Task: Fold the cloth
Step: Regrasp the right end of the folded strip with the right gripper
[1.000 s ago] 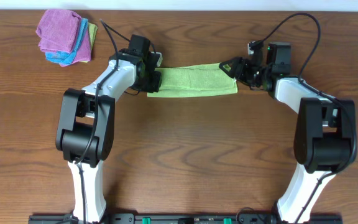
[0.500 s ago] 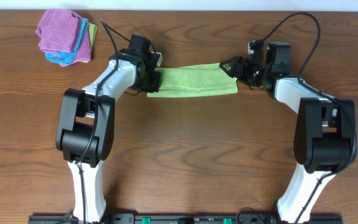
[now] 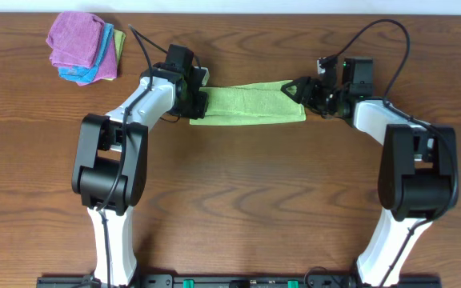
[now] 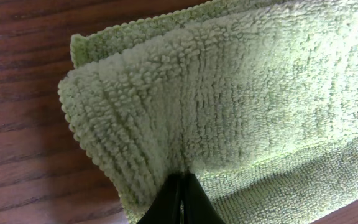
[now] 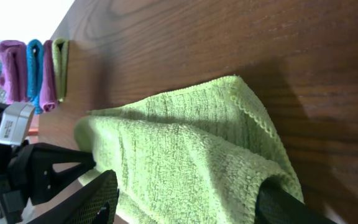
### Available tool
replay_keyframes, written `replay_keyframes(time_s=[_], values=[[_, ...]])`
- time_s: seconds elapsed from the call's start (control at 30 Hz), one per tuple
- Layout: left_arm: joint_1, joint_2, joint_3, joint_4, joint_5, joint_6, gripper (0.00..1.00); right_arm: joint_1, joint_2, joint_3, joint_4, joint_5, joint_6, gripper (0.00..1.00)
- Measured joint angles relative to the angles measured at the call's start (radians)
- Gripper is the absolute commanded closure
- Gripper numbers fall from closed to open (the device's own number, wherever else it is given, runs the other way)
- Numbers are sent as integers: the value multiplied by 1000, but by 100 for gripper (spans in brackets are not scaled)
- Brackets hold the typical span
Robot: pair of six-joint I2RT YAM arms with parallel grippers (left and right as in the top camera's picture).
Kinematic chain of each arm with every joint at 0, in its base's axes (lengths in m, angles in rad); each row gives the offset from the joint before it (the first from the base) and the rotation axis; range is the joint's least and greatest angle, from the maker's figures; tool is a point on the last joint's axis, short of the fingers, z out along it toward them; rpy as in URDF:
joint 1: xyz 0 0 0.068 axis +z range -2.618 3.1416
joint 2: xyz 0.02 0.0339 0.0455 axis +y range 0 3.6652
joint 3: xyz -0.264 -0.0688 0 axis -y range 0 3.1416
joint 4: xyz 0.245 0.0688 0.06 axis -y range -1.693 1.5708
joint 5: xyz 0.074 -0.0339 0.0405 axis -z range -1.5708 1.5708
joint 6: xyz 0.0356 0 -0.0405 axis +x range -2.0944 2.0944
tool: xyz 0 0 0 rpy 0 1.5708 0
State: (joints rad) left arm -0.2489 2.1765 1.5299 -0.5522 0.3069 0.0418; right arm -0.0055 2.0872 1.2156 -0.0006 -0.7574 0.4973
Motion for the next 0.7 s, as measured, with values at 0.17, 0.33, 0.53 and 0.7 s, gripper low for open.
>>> replay_keyframes(time_s=[0.17,0.33,0.53,0.7], values=[[0,0,0,0,0,0,94,-45,0,0,-1,-18,-2,35],[0,0,0,0,0,0,94,-79,0,7,-46,-21,-8,36],[0,0,0,2,0,0,94,-79,0,14,-173,8,-41,33],[0,0,0,2,0,0,94,-80,-7,21,-241,44,-74,27]])
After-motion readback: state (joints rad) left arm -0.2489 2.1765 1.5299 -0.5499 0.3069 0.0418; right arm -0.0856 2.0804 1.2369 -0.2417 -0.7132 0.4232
